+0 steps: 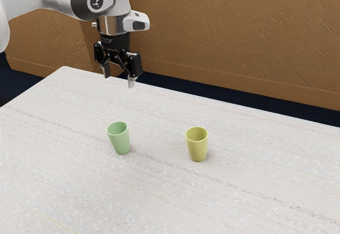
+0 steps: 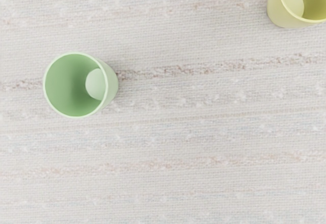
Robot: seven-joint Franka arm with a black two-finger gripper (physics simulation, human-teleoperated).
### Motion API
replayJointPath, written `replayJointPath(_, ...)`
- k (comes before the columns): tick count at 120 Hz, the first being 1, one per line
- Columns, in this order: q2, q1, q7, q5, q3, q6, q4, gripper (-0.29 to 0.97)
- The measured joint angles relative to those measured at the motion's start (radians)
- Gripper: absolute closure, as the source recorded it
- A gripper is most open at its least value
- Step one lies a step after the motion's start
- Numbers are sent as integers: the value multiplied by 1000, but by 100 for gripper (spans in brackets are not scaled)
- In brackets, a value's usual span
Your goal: Place the left cup onto the right cup
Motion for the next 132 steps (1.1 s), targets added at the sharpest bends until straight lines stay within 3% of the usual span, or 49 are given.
replayJointPath(69,11,1,-3,-1,4,63,-46,0)
replayJointPath(132,73,36,-10,-44,7,148,-109,0)
